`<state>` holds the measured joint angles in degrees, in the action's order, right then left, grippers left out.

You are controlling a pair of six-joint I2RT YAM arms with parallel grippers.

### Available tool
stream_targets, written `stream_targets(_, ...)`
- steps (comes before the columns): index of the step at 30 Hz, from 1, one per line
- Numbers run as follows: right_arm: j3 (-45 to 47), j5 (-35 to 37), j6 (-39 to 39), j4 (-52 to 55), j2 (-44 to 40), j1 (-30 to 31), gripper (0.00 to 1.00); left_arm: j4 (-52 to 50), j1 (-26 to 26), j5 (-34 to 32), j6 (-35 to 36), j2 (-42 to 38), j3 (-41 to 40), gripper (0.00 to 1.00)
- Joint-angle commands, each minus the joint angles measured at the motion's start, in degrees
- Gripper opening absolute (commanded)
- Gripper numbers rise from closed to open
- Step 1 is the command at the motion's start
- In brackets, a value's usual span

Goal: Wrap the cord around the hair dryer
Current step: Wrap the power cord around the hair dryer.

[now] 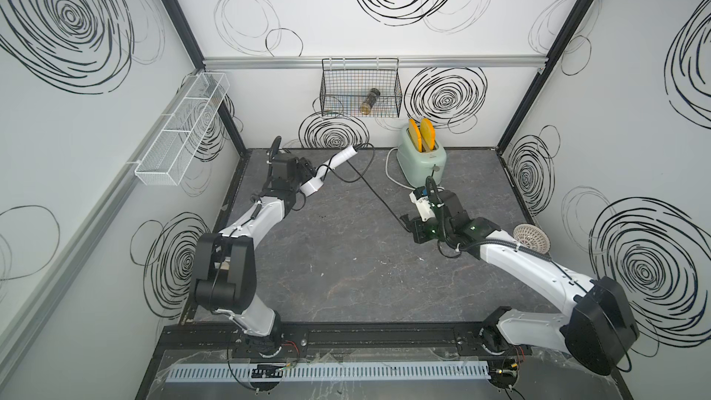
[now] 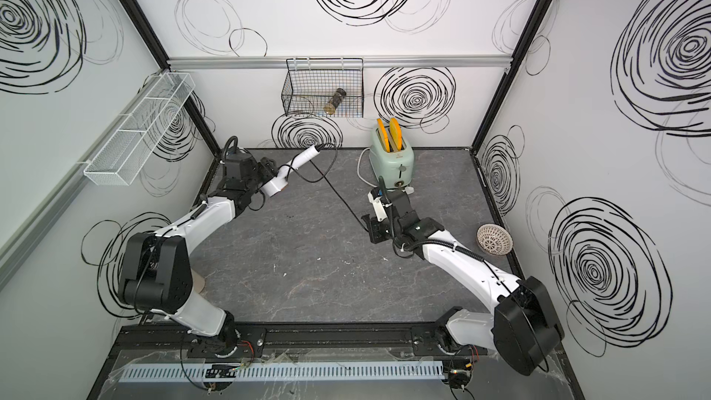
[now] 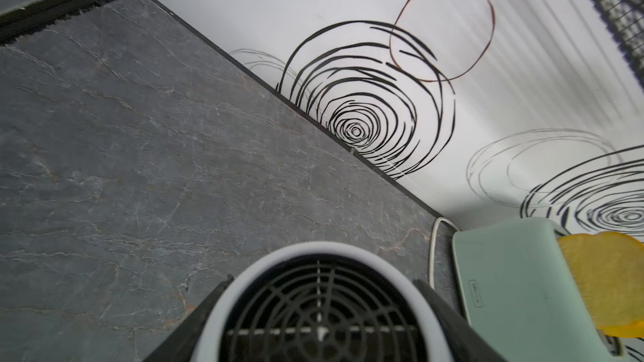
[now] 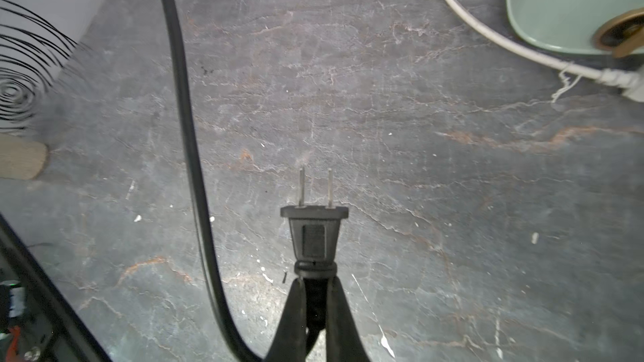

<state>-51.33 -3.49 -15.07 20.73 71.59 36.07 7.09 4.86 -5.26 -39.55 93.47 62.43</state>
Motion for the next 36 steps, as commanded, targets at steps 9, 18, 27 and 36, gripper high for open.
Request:
stream_targets(9, -22.8, 9.2, 13.4, 2.8, 0.8, 15.4, 0.0, -4.0, 13.8, -9.0, 14.8, 12.4, 12.9, 0.0)
stream_targets(18, -36.5, 6.0, 19.1, -0.7, 10.0, 10.1, 0.0, -5.6, 24.0, -0.4, 26.3, 14.8, 14.0, 0.0)
stream_targets(27, -37.7, -2.6, 15.1, -4.8, 17.3, -1.6, 0.0, -0.4, 26.2, 22.3, 33.3, 1.6, 1.9, 0.0)
stream_targets(36, -37.3, -5.4, 13.4, -7.6, 21.9, -5.6, 0.0, -2.6, 26.9, 45.9, 34.9, -8.6, -1.8, 0.0)
